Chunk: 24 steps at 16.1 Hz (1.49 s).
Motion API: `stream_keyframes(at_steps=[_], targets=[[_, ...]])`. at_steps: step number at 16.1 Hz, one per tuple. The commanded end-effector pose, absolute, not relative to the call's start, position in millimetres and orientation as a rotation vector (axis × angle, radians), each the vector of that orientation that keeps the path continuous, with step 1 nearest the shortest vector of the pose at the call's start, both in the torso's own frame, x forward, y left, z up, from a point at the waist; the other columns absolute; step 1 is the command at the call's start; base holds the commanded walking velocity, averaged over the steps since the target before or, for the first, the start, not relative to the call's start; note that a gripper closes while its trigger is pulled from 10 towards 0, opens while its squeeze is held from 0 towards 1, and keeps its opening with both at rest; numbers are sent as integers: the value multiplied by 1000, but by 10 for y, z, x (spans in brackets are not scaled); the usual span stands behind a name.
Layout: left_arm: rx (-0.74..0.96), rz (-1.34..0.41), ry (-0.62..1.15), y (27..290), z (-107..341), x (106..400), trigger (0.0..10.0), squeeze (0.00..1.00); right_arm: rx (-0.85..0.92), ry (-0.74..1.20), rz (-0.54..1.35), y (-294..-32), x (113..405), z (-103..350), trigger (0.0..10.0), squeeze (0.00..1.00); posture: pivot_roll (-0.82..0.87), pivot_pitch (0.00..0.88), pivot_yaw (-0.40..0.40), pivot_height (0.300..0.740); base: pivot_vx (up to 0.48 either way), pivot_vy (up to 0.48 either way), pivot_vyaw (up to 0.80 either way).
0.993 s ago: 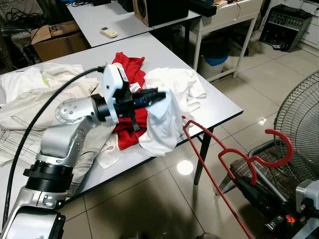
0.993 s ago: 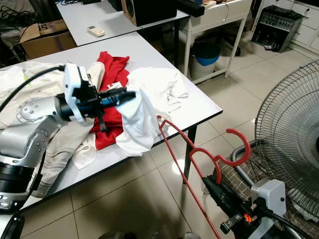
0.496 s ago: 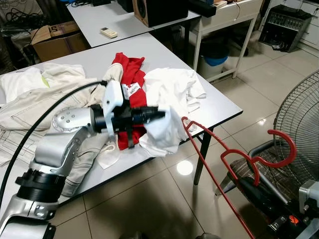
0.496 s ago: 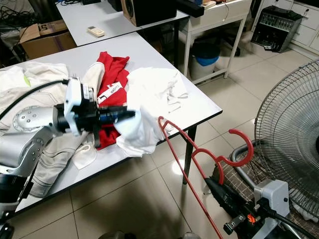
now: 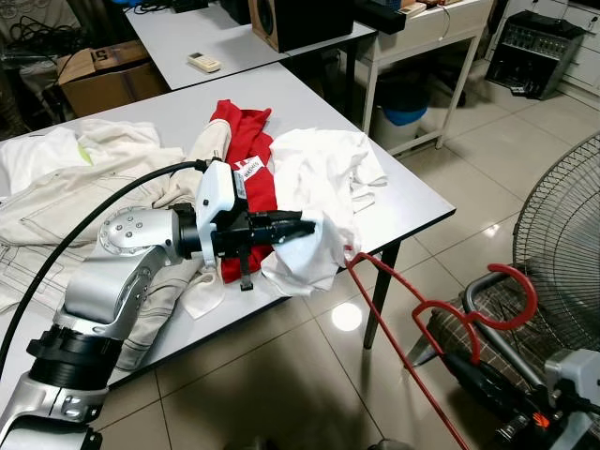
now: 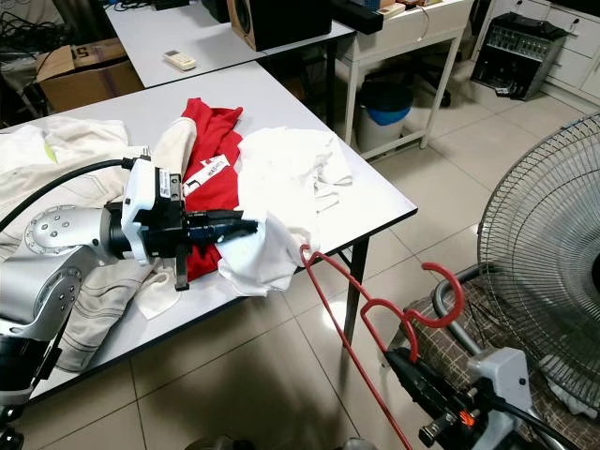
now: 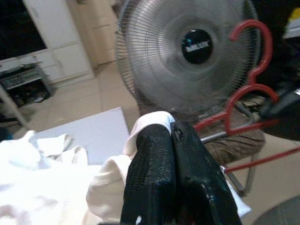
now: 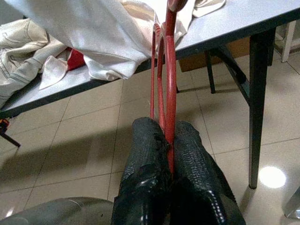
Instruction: Hang hanger
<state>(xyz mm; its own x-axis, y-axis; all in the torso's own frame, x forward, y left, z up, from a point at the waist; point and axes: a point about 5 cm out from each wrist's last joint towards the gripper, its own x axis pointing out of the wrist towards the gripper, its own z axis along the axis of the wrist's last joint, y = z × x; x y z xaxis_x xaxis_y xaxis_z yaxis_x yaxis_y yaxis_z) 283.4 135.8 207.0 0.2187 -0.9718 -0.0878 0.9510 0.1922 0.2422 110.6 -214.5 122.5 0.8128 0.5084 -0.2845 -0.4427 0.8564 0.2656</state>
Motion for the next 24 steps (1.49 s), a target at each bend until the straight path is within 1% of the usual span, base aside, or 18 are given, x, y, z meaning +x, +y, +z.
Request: stream_keyframes(at_steps=[1,4,7,8,12,14,16,18,19,24], targets=[[275,-1399,-74,1345,2056,2764,0,0,181,355,510,-2165,1128,1216,10000,0,-130,32,84,740,0,0,0],[309,-1485,-3,1311,1917,2640,0,0,178,349,502,-2159,1176,1194,10000,0,-130,30,80,740,0,0,0],[325,-1528,51,1278,1828,2565,0,0,162,359,485,-2161,1228,1159,10000,0,-127,31,75,740,0,0,0],[348,-1534,65,1271,1797,2550,0,0,159,353,482,-2158,1248,1163,10000,0,-125,32,73,740,0,0,0],[485,-1500,141,1326,1590,2542,0,0,180,234,432,-2177,1400,1322,10000,0,-123,37,70,740,0,0,0],[509,-1495,142,1333,1562,2532,0,0,200,204,419,-2188,1433,1366,10000,0,-124,37,70,740,0,0,0],[526,-1487,114,1302,1558,2545,0,0,214,225,431,-2168,1443,1344,10000,0,-125,39,70,740,0,0,0],[550,-1479,83,1255,1531,2563,0,0,187,351,467,-2073,1464,1168,10000,0,-127,37,74,740,0,0,0],[559,-1475,77,1246,1522,2567,0,0,176,373,479,-2049,1473,1142,10000,0,-124,36,72,740,0,0,0],[581,-1477,53,1239,1500,2548,0,0,242,385,490,-2017,1515,1160,10000,0,-118,37,68,740,0,0,0]])
